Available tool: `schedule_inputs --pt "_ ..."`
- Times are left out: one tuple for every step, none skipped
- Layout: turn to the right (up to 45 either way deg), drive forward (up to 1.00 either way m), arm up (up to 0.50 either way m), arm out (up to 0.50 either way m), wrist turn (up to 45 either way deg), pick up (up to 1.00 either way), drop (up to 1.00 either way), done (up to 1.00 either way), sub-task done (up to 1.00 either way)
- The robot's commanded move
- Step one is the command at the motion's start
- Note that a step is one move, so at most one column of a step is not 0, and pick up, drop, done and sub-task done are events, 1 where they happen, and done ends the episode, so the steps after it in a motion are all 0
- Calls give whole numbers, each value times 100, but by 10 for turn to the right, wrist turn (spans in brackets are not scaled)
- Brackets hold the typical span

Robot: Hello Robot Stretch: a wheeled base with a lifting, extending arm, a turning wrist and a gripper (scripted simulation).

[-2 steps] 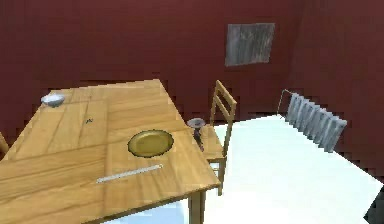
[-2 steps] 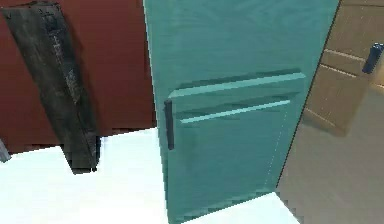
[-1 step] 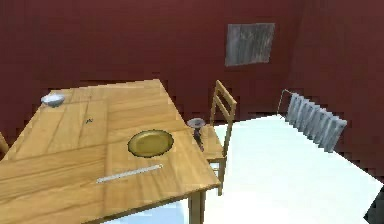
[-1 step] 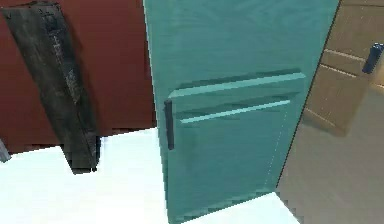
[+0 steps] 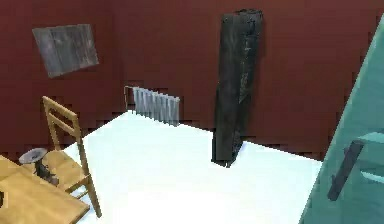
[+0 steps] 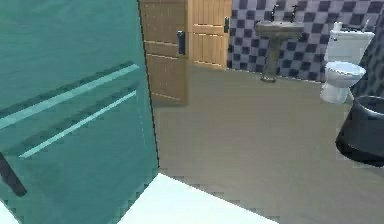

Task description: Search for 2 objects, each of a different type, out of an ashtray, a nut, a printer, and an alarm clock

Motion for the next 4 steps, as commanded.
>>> schedule_inputs --pt "450 0 0 0 0 0 0 0 0" --pt "450 0 0 0 0 0 0 0 0" --pt "180 0 0 0 0 0 0 0 0" --pt "0 100 0 0 0 0 0 0 0"
